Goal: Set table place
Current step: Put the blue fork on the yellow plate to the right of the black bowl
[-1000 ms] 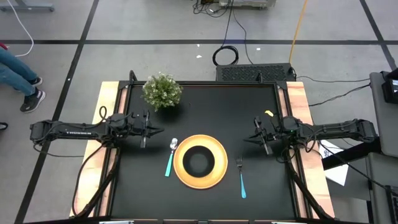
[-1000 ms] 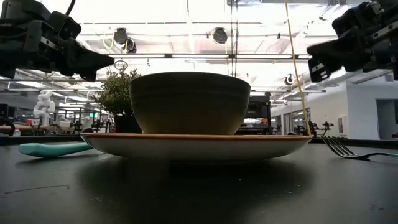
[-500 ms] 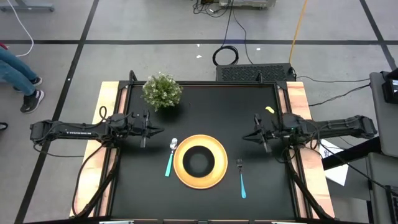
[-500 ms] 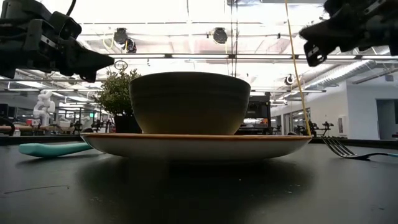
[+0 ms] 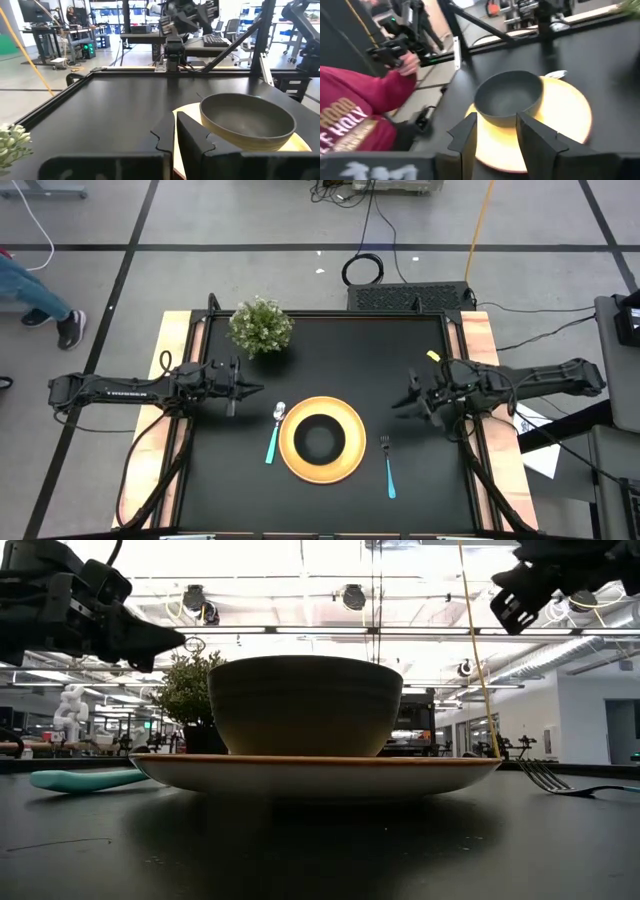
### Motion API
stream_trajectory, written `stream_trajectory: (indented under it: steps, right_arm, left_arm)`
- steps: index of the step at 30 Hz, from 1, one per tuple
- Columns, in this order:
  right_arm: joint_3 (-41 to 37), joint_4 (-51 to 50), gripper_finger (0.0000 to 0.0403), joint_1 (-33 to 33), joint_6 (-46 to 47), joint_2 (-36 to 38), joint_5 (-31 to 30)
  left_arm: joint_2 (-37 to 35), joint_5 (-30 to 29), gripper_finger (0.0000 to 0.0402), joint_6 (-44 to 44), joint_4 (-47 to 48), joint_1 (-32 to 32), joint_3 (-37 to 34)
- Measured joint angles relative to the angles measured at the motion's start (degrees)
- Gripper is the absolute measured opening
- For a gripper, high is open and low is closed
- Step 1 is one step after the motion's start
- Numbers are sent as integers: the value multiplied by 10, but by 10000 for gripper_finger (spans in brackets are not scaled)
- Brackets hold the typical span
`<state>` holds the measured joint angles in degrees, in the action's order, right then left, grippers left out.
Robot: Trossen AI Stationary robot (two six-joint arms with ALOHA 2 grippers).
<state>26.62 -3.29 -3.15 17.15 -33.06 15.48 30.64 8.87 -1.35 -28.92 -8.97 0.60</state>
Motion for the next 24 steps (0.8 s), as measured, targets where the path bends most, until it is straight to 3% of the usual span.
stream_trajectory:
  steps: [7, 13, 17, 21, 24]
  right_arm:
    - [-37, 111, 130, -4, 7, 0, 28]
    - [-53, 149, 130, 5, 139, -10, 9]
    - [-47, 70, 131, 12, 278, -24, -24]
    - [-30, -67, 146, 1, 358, -41, -72]
    - [-27, -112, 169, -13, 409, -55, -85]
  left_arm:
    - [0, -15, 19, 0, -1, 0, 0]
    - [0, -15, 3, 5, -2, 0, 0]
    - [0, -15, 15, 14, -11, 0, 0]
    - [0, -15, 28, 14, -14, 0, 0]
    - [0, -15, 30, 14, -13, 0, 0]
